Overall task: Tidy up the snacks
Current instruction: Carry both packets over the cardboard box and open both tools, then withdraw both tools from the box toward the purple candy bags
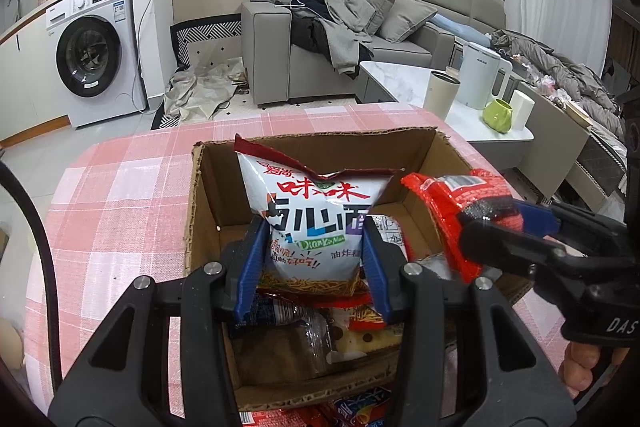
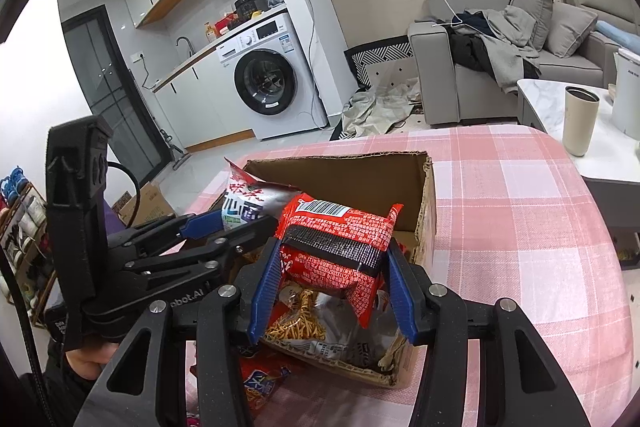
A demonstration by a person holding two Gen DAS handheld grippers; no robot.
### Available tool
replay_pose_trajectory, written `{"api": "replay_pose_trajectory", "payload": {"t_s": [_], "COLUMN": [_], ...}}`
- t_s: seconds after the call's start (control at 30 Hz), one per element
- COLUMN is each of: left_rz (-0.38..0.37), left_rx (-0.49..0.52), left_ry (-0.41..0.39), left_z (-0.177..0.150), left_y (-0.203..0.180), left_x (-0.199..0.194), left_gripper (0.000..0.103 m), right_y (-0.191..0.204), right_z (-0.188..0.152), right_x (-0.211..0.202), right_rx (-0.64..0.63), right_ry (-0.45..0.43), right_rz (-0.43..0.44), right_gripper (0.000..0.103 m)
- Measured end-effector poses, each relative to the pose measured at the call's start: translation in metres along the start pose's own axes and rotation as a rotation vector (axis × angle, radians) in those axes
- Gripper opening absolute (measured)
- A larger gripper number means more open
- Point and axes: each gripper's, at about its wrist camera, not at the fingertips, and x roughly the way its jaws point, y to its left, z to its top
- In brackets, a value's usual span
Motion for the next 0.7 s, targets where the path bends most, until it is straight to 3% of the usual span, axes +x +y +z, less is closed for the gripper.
{"api": "replay_pose_trajectory", "payload": {"t_s": [0.5,0.6,0.63,0.67,0.7], "left_rz": [0.005,-0.027,-0.025,-0.023,-0.022], "left_rx": [-0.023,-0.04,-0.043,-0.042,-0.04], "left_ry": [-0.005,-0.023,-0.033,-0.044,-0.058], "left_z": [0.006,0.008,0.008,0.009,0.009], "left_y": [-0.006,-0.001,-0.001,-0.001,-0.001], "left_x": [0.012,0.003,-0.001,-0.005,-0.01], "left_gripper": [0.044,0.054,0.063,0.071,0.075], "right_y": [0.006,0.003,0.002,0.001,0.001], "right_z": [0.004,0.006,0.006,0.006,0.007], "right_x": [0.003,-0.003,-0.005,-0.008,-0.011], "right_rx": [-0.037,-0.027,-0.026,-0.028,-0.032], "right_ry": [-0.02,-0.024,-0.026,-0.03,-0.033], "right_rz": [0.003,0.011,0.009,0.0,-0.006], "right_gripper": [0.054,0.055,0.057,0.059,0.068]}}
